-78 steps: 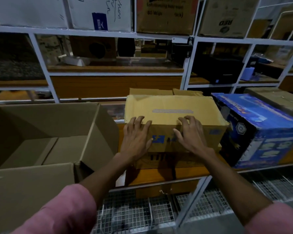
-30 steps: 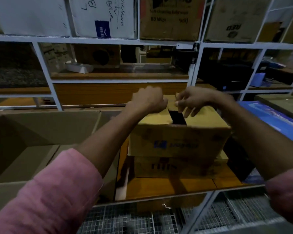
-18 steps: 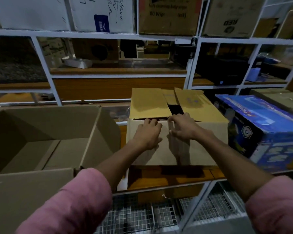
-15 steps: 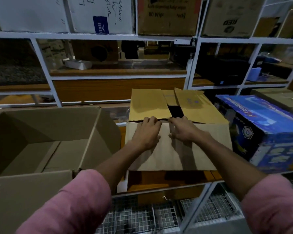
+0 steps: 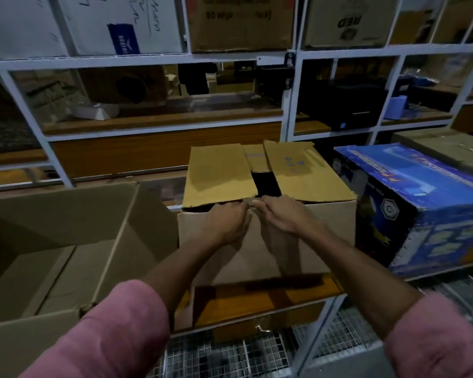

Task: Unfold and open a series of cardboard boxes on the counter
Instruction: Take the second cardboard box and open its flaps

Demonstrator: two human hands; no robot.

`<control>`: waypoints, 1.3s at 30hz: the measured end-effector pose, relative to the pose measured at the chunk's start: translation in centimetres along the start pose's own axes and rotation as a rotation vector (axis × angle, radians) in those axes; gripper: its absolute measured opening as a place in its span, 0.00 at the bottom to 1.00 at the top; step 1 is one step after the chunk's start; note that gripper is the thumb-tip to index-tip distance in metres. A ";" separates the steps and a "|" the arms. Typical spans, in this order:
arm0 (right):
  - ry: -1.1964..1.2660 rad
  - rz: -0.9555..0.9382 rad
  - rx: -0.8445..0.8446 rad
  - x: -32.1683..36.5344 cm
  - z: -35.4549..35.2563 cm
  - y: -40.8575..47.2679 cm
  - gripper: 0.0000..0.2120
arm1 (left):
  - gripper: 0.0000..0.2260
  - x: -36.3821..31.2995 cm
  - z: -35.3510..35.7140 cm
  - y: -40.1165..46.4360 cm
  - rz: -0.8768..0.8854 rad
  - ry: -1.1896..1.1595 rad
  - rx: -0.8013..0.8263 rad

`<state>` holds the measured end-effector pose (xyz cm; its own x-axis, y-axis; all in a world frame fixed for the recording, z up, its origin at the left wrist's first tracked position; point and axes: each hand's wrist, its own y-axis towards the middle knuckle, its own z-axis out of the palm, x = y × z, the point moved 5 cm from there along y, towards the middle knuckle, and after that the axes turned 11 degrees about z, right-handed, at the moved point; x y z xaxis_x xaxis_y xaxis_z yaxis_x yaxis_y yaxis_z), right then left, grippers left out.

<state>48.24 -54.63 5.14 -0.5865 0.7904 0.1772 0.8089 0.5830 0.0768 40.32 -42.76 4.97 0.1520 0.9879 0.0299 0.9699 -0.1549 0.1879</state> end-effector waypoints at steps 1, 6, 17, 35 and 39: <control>0.003 0.031 0.009 -0.5 0.0 0.3 0.28 | 0.14 -0.5 0.0 0.5 0.005 -0.039 -0.005; 0.022 0.208 -0.236 -4.7 -0.6 1.0 0.34 | 0.15 -3.3 0.4 2.8 0.037 -0.045 -0.097; 0.060 0.611 -0.161 -15.5 -1.4 1.9 0.43 | 0.21 -3.3 2.5 4.7 -0.048 0.078 -0.057; 0.091 -0.051 0.047 -4.7 -0.9 -1.3 0.12 | 0.19 -1.8 0.7 1.6 -0.223 -0.067 0.215; 0.141 -0.061 0.124 -5.7 -1.4 -2.8 0.13 | 0.25 -3.3 -0.2 0.9 -0.166 -0.016 0.273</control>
<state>49.40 -61.04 5.32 -0.6158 0.7234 0.3122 0.7552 0.6549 -0.0281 40.65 -46.13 5.26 -0.0115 0.9999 0.0053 0.9966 0.0119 -0.0819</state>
